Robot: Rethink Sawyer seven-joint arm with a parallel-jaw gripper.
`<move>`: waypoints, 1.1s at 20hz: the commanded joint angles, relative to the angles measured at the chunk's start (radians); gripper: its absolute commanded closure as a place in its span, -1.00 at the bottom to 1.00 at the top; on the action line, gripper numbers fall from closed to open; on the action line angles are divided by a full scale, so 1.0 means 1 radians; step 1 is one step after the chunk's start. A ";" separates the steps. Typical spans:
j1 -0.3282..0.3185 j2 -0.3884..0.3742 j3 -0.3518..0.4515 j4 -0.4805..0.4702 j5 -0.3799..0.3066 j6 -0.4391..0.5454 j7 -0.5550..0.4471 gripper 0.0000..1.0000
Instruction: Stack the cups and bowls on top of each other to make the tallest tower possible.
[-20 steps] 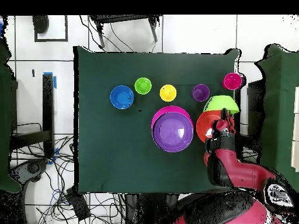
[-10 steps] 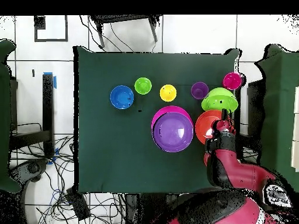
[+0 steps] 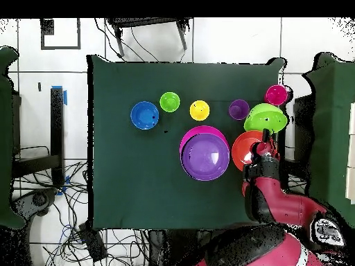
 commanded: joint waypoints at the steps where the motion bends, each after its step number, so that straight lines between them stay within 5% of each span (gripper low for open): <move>1: 0.044 0.044 0.070 0.024 0.036 0.004 0.001 1.00; 13: 0.056 0.043 0.078 -0.039 -0.010 0.052 -0.011 1.00; 14: 0.056 0.045 0.080 -0.044 -0.014 0.049 -0.012 -1.00; 22: 0.039 0.040 0.118 -0.059 -0.061 0.081 0.059 -1.00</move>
